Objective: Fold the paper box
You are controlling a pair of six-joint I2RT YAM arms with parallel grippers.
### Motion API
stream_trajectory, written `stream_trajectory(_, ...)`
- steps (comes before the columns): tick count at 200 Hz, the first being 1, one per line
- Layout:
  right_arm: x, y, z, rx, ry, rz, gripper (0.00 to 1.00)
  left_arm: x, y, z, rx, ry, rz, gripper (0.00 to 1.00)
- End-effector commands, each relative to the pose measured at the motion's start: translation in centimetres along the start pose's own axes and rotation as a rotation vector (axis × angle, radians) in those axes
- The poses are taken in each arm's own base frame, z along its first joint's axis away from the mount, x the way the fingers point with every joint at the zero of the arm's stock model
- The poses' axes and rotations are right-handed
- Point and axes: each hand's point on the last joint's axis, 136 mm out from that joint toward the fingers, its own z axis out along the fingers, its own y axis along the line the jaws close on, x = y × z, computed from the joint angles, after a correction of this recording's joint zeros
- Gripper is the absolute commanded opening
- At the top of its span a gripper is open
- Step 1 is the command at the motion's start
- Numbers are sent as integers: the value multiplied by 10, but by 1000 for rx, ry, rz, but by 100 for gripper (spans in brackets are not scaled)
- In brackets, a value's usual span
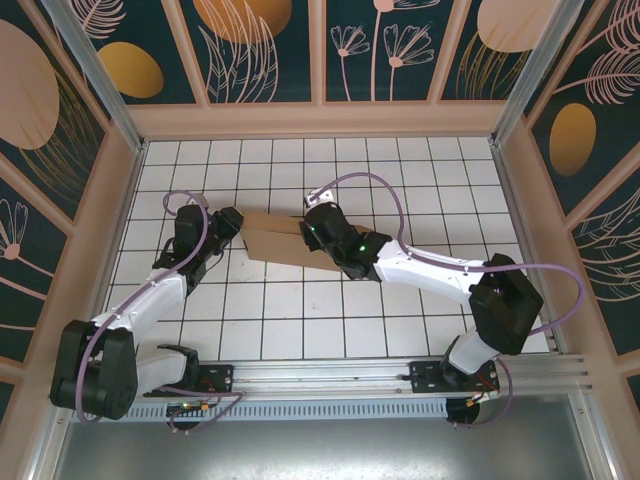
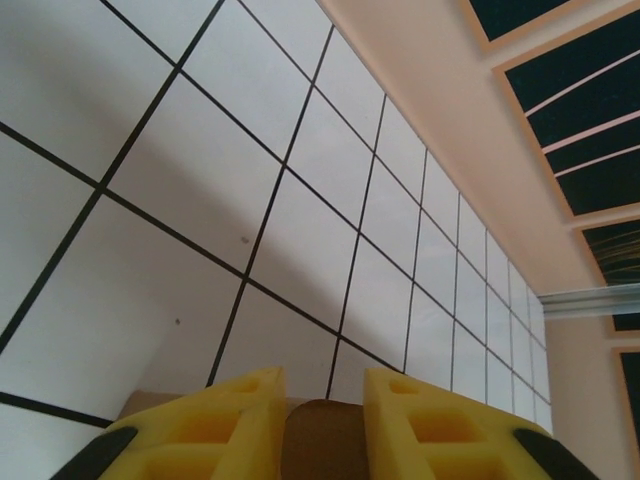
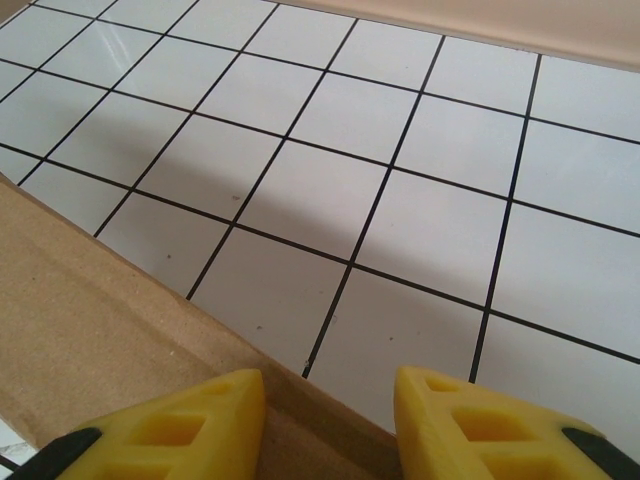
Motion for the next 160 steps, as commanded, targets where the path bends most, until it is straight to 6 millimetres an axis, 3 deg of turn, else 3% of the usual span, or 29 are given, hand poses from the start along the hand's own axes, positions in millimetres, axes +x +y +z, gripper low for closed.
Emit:
stream_trajectory(1,14,3,0,-23,73,-55,42,0,-8,-8,-19,19,78,29)
stream_trajectory(24,3,2,-5,-31,57,-69,44,-11,-11,-13,-58,-10,151,33)
stream_trajectory(60,-15,-1,-17,-68,39,-67,50,-29,-17,-25,-111,-59,253,50)
stream_trajectory(93,-27,-14,-31,-107,24,-35,70,-34,-20,-27,-117,-69,299,64)
stream_trajectory(108,-31,-27,-38,-127,27,41,73,-35,-23,-27,-115,-66,317,65)
stream_trajectory(144,-27,-57,-57,-192,37,248,73,-34,-30,-23,-114,-29,374,69)
stream_trajectory(160,-17,-57,-64,-256,60,292,73,-29,-32,-20,-95,-2,386,69)
